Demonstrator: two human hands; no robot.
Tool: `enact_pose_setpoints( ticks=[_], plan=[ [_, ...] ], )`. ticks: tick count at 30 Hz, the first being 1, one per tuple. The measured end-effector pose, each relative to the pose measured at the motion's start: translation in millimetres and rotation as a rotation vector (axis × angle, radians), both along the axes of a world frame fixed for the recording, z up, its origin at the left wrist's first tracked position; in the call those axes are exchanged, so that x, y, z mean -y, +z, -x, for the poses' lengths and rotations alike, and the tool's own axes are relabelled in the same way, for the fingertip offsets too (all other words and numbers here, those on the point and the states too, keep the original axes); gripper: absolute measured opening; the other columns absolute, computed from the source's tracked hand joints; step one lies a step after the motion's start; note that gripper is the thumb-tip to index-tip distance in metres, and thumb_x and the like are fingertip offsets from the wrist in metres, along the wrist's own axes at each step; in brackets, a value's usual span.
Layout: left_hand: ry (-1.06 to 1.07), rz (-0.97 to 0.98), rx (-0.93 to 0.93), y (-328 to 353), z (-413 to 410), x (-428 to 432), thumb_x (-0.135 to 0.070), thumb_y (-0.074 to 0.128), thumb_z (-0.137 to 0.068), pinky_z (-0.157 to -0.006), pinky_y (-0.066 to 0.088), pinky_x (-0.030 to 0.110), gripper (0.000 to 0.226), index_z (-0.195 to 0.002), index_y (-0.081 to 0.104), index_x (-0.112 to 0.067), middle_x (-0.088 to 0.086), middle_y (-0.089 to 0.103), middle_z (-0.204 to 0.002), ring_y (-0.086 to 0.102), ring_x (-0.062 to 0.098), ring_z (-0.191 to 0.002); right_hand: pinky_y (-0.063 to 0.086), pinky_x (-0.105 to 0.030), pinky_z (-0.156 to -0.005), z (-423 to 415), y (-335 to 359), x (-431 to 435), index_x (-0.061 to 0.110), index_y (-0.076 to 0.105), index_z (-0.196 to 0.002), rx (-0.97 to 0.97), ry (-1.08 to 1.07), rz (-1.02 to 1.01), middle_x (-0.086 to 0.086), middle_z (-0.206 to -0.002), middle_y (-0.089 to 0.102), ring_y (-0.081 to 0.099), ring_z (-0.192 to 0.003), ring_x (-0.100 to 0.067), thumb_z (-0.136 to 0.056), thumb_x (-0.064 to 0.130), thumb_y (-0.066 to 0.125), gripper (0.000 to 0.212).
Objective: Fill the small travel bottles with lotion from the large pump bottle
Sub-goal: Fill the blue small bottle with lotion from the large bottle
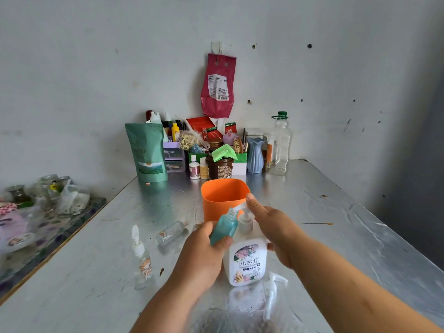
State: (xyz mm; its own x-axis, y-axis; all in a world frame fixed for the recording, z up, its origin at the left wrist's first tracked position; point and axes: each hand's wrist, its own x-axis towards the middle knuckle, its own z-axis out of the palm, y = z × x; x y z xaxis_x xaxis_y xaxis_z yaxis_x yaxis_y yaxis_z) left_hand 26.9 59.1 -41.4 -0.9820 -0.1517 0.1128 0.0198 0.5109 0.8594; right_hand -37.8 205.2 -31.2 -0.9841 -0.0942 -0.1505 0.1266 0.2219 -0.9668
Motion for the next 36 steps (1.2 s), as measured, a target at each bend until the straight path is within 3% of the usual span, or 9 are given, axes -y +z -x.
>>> enact_pose_setpoints(
  ticks=[3, 8, 10, 14, 18, 21, 29, 36],
  plan=[
    [0.003, -0.01, 0.009, 0.4, -0.2, 1.4, -0.026, 0.059, -0.095, -0.097, 0.049, 0.037, 0.029, -0.124, 0.057, -0.026, -0.007, 0.064, -0.117, 0.061, 0.012, -0.107, 0.047, -0.049, -0.1, 2.2, 0.7, -0.2, 0.02, 0.063, -0.113, 0.002, -0.002, 0.003, -0.004, -0.106, 0.071, 0.066, -0.101, -0.025, -0.075, 0.08, 0.047, 0.073],
    [-0.031, -0.01, -0.002, -0.2, -0.2, 1.8, -0.025, 0.057, -0.096, -0.093, 0.049, 0.033, 0.021, -0.113, 0.055, -0.037, -0.01, 0.064, -0.114, 0.06, 0.009, -0.104, 0.046, -0.05, -0.1, 6.2, 0.5, 1.2, 0.022, 0.063, -0.115, 0.011, 0.029, -0.029, -0.003, -0.107, 0.071, 0.065, -0.102, -0.025, -0.061, 0.087, 0.05, 0.086],
    [-0.041, 0.001, -0.016, -0.1, 0.6, 0.9, -0.025, 0.057, -0.096, -0.091, 0.05, 0.034, 0.021, -0.108, 0.053, -0.042, -0.01, 0.064, -0.112, 0.061, 0.009, -0.103, 0.048, -0.049, -0.099, 7.5, 0.3, 1.1, 0.022, 0.062, -0.118, 0.023, 0.038, -0.036, -0.004, -0.107, 0.071, 0.066, -0.102, -0.026, -0.065, 0.084, 0.051, 0.082],
    [-0.037, -0.001, -0.039, -2.3, 1.8, -0.6, -0.024, 0.058, -0.096, -0.094, 0.049, 0.038, 0.025, -0.11, 0.053, -0.044, -0.011, 0.065, -0.112, 0.061, 0.009, -0.103, 0.049, -0.048, -0.098, 10.9, -0.7, 0.8, 0.021, 0.062, -0.119, 0.03, 0.049, -0.032, -0.004, -0.106, 0.072, 0.067, -0.1, -0.026, -0.072, 0.078, 0.051, 0.075],
    [-0.038, -0.005, -0.052, -4.2, 2.8, -1.3, -0.024, 0.057, -0.096, -0.095, 0.048, 0.038, 0.027, -0.108, 0.051, -0.047, -0.011, 0.064, -0.112, 0.06, 0.008, -0.104, 0.048, -0.049, -0.098, 11.3, -2.0, 2.1, 0.023, 0.063, -0.115, 0.03, 0.037, -0.035, -0.003, -0.105, 0.072, 0.067, -0.1, -0.026, -0.054, 0.086, 0.052, 0.088],
    [-0.043, -0.013, -0.062, -5.8, 3.6, -1.4, -0.024, 0.057, -0.096, -0.096, 0.047, 0.037, 0.031, -0.111, 0.049, -0.049, -0.013, 0.064, -0.114, 0.059, 0.006, -0.106, 0.049, -0.048, -0.098, 11.6, -2.6, 1.8, 0.022, 0.064, -0.115, 0.032, 0.034, -0.026, -0.004, -0.104, 0.072, 0.067, -0.099, -0.026, -0.064, 0.082, 0.054, 0.079],
    [-0.011, -0.038, -0.085, -12.6, 7.5, 0.6, -0.022, 0.064, -0.092, -0.097, 0.047, 0.037, 0.035, -0.111, 0.05, -0.047, -0.016, 0.064, -0.114, 0.059, 0.005, -0.107, 0.045, -0.05, -0.102, 12.8, -4.1, 2.6, 0.026, 0.063, -0.117, 0.057, 0.021, 0.003, -0.002, -0.113, 0.07, 0.063, -0.109, -0.026, -0.045, 0.086, 0.057, 0.093],
    [0.006, -0.011, -0.118, -16.6, 8.5, 0.2, -0.021, 0.067, -0.09, -0.095, 0.048, 0.034, 0.036, -0.106, 0.048, -0.047, -0.017, 0.064, -0.112, 0.059, 0.005, -0.106, 0.044, -0.049, -0.103, 14.5, -6.9, 0.6, 0.029, 0.064, -0.114, 0.027, 0.026, 0.026, 0.001, -0.109, 0.071, 0.064, -0.107, -0.024, -0.052, 0.079, 0.061, 0.079]
  ],
)
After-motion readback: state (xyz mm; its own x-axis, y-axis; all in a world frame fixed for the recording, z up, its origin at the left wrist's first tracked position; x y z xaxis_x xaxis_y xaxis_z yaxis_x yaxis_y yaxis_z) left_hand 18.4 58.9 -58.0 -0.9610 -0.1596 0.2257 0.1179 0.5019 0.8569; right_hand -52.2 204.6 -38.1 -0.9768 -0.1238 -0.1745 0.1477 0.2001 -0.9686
